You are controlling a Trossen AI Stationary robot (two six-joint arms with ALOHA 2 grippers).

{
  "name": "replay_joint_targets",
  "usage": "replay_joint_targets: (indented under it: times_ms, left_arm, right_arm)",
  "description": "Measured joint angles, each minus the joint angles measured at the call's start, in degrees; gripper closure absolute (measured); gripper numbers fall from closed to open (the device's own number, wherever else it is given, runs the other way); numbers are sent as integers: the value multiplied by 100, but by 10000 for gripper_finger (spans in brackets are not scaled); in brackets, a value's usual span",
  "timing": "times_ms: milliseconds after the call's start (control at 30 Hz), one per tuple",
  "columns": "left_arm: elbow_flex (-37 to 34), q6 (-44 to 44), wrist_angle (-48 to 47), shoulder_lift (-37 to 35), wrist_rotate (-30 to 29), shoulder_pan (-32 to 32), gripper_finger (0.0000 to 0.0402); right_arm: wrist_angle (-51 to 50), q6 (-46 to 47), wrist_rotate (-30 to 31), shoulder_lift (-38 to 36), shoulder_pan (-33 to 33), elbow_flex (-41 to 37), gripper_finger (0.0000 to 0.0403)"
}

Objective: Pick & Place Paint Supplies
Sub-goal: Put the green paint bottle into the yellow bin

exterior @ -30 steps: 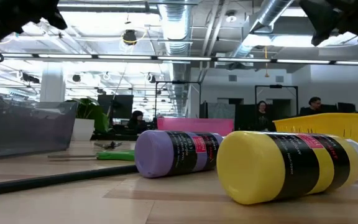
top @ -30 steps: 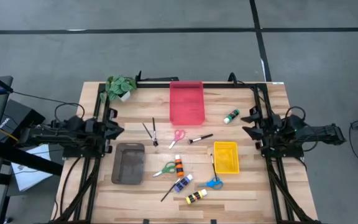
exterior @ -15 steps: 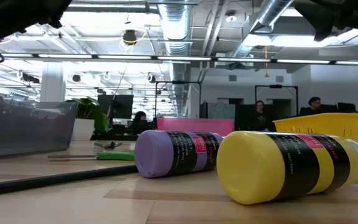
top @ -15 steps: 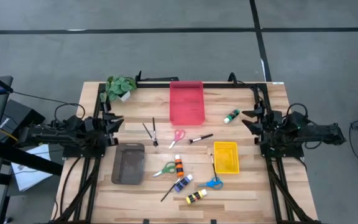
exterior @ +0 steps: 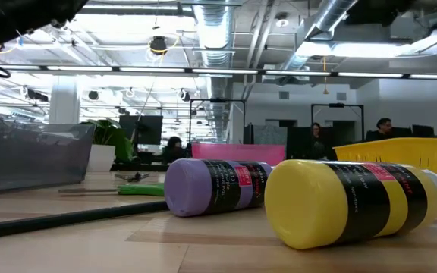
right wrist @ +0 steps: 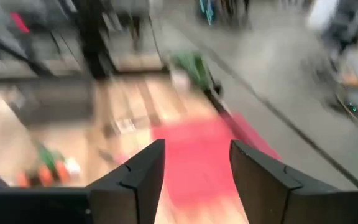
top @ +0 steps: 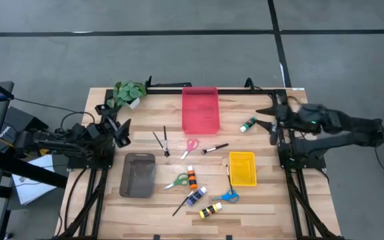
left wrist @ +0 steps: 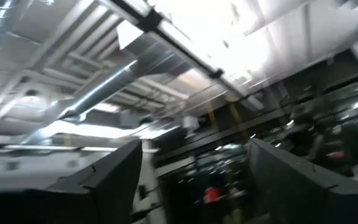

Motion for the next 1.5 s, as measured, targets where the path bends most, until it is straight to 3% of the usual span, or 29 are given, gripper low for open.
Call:
replay_joint_targets:
  times_ms: [133, 267, 467, 733, 867, 1300, 1500]
  left_arm:
    - [0, 258, -4, 244, -125, 0, 104]
    - [0, 375, -4, 435, -188, 0, 104]
    - [0, 383, -17, 509, -583, 0, 104]
    - [0, 344, -128, 516, -616, 0, 104]
    - [0, 342, -184, 516, -617, 0, 104]
    - [0, 315, -195, 514, -613, 0, 104]
    - [0, 268, -205, 514, -611, -2, 104]
  right_arm:
    - [-1398, -5, 110, 1226, -438, 1051, 204]
    - [-2266, -581, 111, 2348, -984, 1682, 191]
    - [-3022, -1921, 52, 3571, -1864, 1764, 189]
    - [-3027, -2625, -1055, 4545, -2692, 1761, 200]
    - [-2866, -3071, -1581, 4982, -2742, 1759, 205]
    - [-2881, -3712, -1562, 6088, -2370, 1755, 207]
    - [-2608, -3712, -1532, 6267, -2429, 1276, 207]
